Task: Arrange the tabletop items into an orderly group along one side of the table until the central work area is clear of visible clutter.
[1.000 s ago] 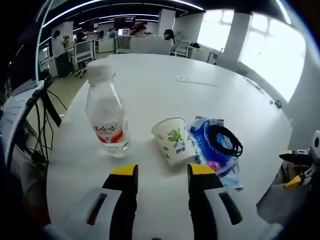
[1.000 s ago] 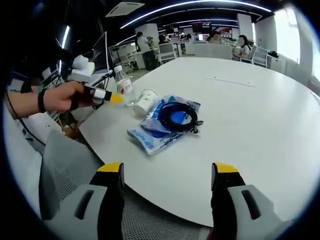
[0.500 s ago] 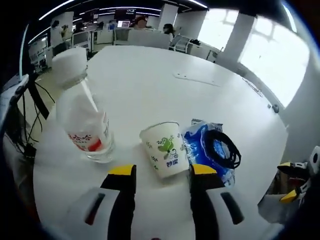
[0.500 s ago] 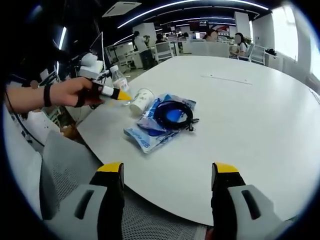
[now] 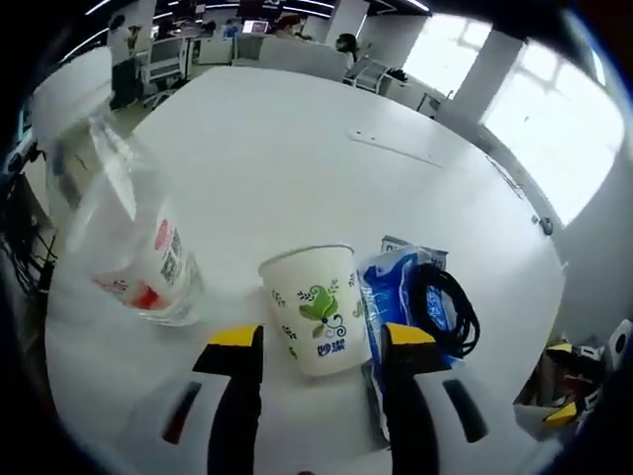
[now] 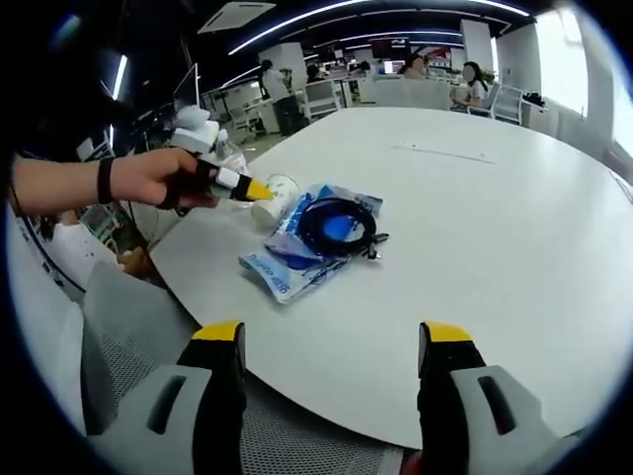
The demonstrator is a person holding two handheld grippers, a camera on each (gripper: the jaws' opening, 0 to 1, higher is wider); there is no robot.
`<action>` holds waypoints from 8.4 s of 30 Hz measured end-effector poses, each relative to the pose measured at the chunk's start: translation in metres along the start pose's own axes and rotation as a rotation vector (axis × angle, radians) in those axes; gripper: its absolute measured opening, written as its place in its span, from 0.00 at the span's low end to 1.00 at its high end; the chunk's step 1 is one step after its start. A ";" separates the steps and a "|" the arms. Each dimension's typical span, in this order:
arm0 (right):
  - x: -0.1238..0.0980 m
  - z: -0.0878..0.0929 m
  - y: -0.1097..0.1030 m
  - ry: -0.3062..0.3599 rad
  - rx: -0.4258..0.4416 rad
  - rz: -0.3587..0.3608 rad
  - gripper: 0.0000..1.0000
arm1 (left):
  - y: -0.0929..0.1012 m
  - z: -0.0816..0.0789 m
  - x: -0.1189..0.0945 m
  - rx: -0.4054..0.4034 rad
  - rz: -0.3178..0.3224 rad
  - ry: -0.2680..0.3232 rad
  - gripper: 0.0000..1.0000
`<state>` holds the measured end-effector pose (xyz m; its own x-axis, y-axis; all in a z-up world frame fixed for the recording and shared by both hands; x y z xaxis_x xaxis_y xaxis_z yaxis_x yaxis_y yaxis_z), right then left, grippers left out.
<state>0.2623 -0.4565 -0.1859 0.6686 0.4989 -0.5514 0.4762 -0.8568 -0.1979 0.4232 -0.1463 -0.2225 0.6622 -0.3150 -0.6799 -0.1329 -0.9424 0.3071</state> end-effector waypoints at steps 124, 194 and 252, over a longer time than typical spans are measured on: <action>0.042 -0.024 -0.076 0.074 0.107 -0.445 0.00 | 0.130 0.107 -0.102 1.111 0.418 0.096 0.36; 0.160 -0.119 -0.103 -0.006 -0.284 -0.504 0.00 | 0.041 0.096 -0.116 0.536 0.151 0.215 0.36; 0.305 -0.131 -0.142 -0.205 -0.685 -0.452 0.06 | 0.012 0.095 -0.124 0.374 0.085 0.277 0.35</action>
<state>0.4735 -0.1656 -0.2201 0.2451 0.6847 -0.6864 0.9582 -0.2788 0.0641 0.2697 -0.1295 -0.1973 0.8024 -0.3989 -0.4439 -0.4183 -0.9064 0.0584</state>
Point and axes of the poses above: the point that each gripper's makers call its tool centre point, and the gripper's own axes: x roughly forward along the fingers, y roughly to its right, z roughly out of its underside, the point moved 10 cm from there along -x, roughly backward along the fingers, and after that the axes turned 8 degrees about y, right-handed, at the moved point
